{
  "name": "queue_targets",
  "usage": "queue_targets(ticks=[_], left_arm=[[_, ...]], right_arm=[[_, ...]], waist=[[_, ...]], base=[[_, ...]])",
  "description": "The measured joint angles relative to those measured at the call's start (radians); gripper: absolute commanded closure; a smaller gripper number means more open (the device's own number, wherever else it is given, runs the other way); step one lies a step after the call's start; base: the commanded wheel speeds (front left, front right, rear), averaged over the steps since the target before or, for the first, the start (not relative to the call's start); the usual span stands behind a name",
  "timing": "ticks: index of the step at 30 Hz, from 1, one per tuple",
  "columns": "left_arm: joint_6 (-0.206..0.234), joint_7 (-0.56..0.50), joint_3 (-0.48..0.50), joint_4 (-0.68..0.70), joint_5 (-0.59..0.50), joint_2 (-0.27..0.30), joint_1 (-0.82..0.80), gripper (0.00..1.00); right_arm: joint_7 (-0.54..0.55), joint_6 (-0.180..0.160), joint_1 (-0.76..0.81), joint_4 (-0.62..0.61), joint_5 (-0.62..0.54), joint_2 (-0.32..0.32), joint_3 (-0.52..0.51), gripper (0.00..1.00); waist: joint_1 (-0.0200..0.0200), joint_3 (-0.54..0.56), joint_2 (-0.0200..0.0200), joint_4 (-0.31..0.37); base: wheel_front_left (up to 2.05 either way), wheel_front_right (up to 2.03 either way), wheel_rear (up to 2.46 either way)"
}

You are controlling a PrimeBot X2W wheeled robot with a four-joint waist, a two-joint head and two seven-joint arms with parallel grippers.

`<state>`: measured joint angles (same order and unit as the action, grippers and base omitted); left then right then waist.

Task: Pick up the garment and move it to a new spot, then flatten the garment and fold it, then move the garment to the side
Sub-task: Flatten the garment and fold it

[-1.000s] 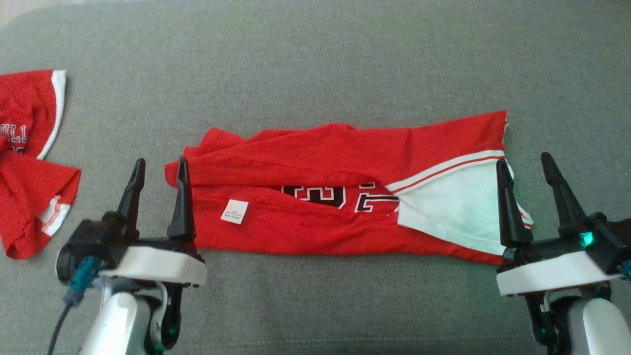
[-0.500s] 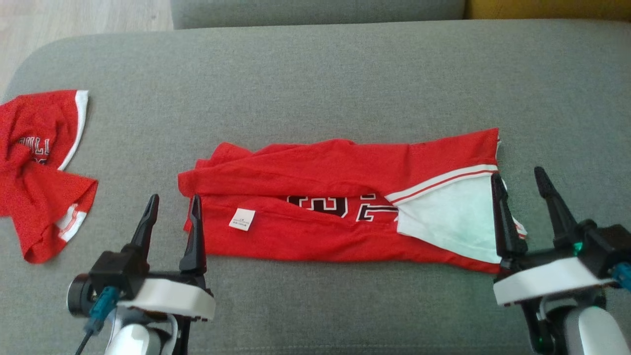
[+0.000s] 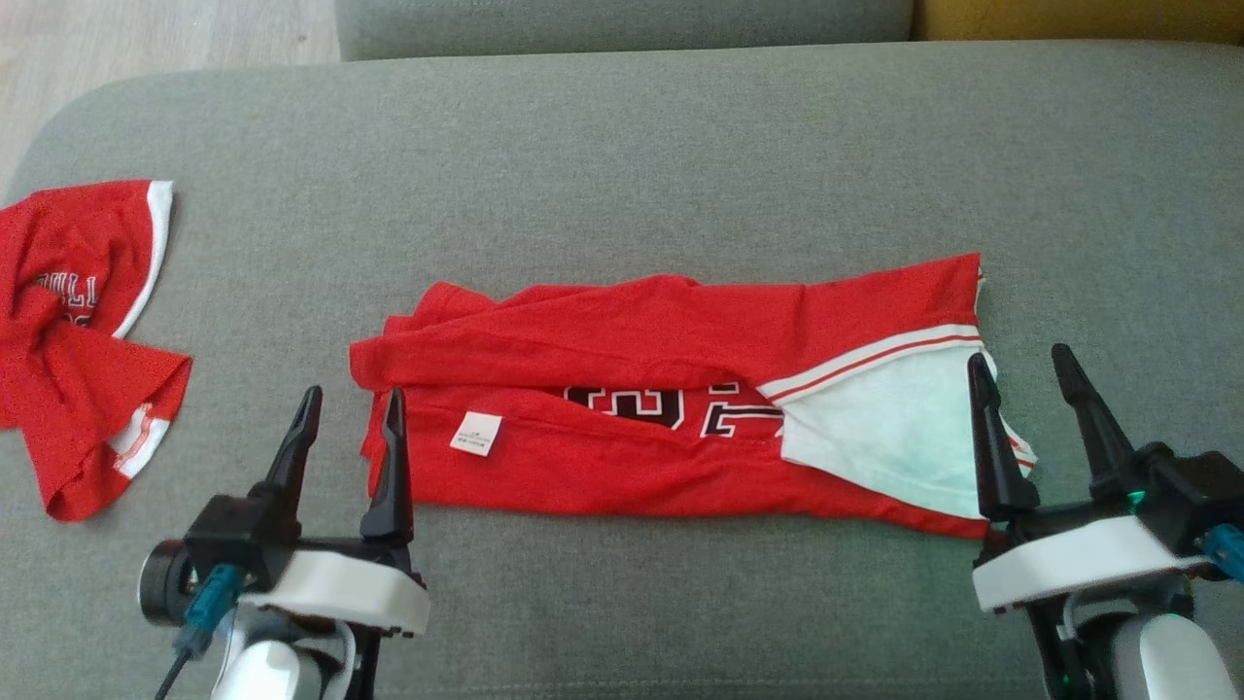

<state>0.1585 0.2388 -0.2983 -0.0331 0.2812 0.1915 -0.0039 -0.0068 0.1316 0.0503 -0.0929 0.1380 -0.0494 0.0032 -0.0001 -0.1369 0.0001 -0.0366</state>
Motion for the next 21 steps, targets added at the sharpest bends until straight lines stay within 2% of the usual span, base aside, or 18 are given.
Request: queue_targets(ticks=[8,10,17,21], left_arm=[[0.000,0.000,-0.012,0.000,0.000,0.000,-0.004,0.00],[0.000,0.000,-0.014,0.000,0.000,-0.001,-0.013,0.00],[-0.010,0.000,-0.035,-0.012,0.000,-0.007,-0.077,0.00],[-0.018,0.001,-0.044,-0.032,0.000,-0.015,-0.106,0.00]], right_arm=[[0.004,0.000,-0.012,0.042,-0.007,0.000,0.008,0.00],[0.009,0.000,-0.040,0.097,-0.008,-0.003,-0.007,0.00],[0.018,0.000,-0.198,0.318,-0.025,-0.074,-0.055,0.00],[0.079,0.000,-0.262,0.450,-0.019,-0.095,-0.048,0.00]], waist=[[0.0000,-0.021,0.0000,-0.003],[0.0000,-0.033,0.0000,-0.003],[0.0000,-0.080,0.0000,-0.007],[0.0000,-0.105,0.0000,-0.012]], base=[[0.00,0.00,0.00],[0.00,0.00,0.00],[0.00,0.00,0.00],[0.00,0.00,0.00]])
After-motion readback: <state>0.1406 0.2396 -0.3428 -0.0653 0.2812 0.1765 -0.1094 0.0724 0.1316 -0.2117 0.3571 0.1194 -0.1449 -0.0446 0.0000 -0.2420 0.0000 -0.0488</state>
